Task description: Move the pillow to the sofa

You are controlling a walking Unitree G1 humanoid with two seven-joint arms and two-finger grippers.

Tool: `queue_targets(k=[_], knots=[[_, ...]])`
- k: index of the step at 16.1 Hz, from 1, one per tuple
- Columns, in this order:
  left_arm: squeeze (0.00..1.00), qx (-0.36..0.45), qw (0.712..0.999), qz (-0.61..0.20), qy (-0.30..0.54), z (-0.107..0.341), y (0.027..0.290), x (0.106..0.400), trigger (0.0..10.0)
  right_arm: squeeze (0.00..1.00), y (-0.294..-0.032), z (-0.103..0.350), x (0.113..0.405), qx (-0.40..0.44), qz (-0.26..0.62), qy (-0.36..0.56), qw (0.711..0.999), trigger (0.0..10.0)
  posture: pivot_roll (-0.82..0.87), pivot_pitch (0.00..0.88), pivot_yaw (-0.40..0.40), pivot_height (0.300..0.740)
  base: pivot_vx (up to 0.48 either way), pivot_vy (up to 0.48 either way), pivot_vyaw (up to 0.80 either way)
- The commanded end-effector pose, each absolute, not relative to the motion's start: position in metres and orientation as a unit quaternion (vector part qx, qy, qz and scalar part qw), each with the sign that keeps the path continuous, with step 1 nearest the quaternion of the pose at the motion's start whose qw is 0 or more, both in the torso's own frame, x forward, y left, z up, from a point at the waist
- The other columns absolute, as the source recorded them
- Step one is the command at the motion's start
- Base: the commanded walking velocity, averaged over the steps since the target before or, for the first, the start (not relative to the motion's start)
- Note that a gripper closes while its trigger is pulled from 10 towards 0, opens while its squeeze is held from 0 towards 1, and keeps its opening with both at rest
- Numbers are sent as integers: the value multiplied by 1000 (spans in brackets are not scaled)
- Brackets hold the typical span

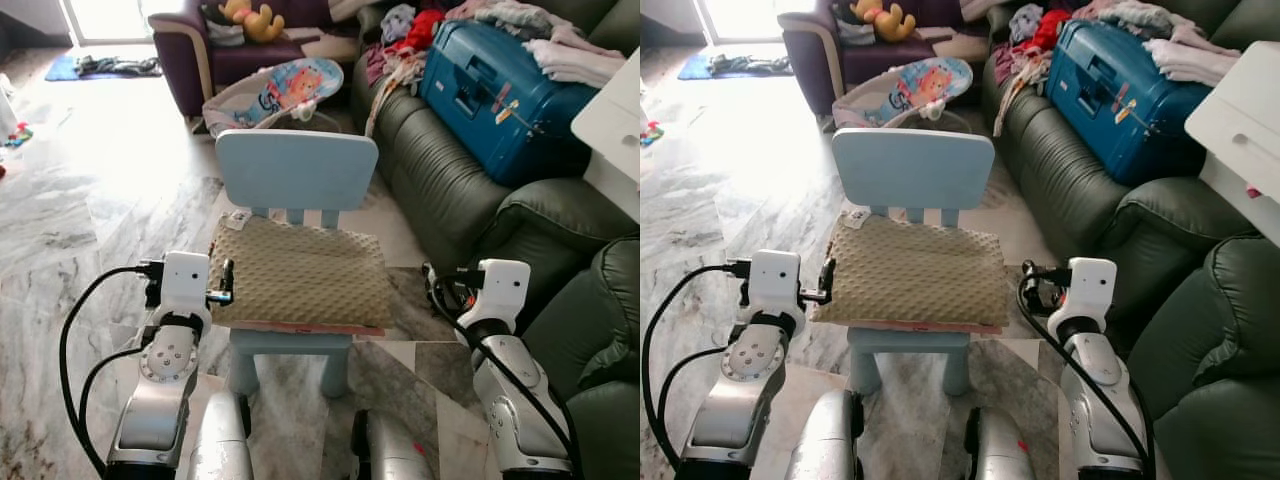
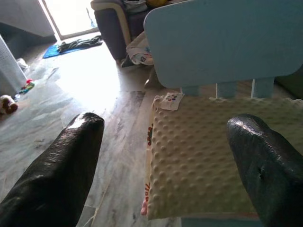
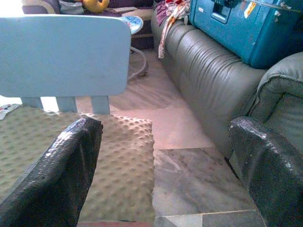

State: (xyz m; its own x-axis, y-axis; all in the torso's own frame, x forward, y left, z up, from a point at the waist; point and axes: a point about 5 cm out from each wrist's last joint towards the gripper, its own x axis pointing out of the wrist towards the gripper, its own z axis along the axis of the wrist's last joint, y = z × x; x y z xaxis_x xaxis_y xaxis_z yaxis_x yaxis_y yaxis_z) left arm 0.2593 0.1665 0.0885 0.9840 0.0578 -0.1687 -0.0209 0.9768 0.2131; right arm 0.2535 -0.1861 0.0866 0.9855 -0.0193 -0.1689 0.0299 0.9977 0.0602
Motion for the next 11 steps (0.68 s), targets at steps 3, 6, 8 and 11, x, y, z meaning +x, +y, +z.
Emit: queue_targets(k=[3,6,8,11], knots=[[0,101,992,4,79,93,162,265,10000,0,-185,88,256,35,-2,79,996,10000,-5,0,-59,642,291,0,0],[0,100,992,1,79,92,161,266,10000,0,-185,88,256,35,-4,78,996,10000,-5,0,-58,642,296,0,0],[0,100,992,1,78,92,161,267,10000,0,-185,87,256,36,-4,78,996,10000,-8,0,-58,642,294,0,0],[0,97,992,-2,78,92,159,269,10000,0,-186,88,257,35,-6,76,996,10000,-11,0,-57,642,296,0,0]])
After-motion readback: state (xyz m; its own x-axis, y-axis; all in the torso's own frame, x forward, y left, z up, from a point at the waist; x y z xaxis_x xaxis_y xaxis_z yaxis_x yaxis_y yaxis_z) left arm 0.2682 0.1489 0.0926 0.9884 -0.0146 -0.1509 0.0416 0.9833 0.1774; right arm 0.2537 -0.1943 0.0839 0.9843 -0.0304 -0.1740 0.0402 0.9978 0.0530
